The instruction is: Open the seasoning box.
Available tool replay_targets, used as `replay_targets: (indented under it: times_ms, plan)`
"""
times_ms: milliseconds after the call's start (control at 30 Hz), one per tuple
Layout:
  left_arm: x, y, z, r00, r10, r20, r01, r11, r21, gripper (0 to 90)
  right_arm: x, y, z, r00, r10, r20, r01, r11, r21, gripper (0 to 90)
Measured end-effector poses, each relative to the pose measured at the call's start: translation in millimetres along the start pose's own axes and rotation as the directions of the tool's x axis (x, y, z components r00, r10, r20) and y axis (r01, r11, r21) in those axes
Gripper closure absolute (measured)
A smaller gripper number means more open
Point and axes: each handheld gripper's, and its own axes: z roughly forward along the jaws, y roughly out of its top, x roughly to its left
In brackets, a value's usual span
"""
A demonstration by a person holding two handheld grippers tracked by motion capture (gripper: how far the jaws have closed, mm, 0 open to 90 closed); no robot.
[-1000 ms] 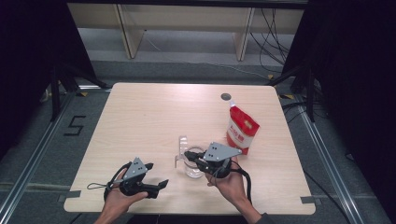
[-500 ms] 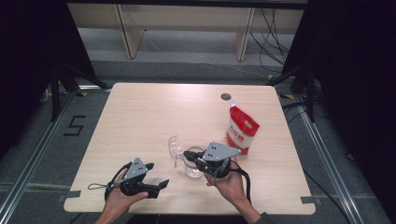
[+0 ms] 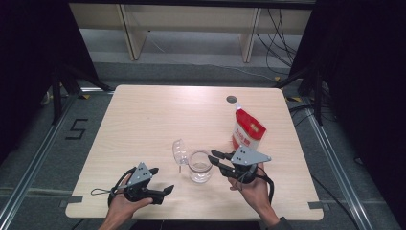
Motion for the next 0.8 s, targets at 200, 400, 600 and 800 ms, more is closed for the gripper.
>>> replay_targets:
  times_ms: [200,400,600,800]
  plan:
    - [-0.7,-0.8,0.1,0.9998,-0.018,0.008,0.019,0.9996,-0.023,15.1,-1.5,-11.7,-11.0,0.9984,0.052,0.022,-0.052,0.998,0.017,61.8]
    - [0.5,-0.3,-0.4,0.9999,0.004,0.013,-0.004,0.9998,-0.02,15.1,-3.9,-20.5,-21.2,0.9956,0.083,0.045,-0.084,0.996,0.023,53.9]
    - [-0.6,-0.2,0.2,0.9998,-0.018,0.013,0.018,0.9996,-0.021,15.1,-8.0,-28.3,-29.1,0.9928,0.098,0.07,-0.099,0.995,0.017,49.7]
    - [-1.0,1.0,-0.8,0.9999,-0.013,0.011,0.013,0.9998,-0.012,15.1,-9.9,-35.5,-36.9,0.9896,0.121,0.078,-0.123,0.992,0.02,46.1]
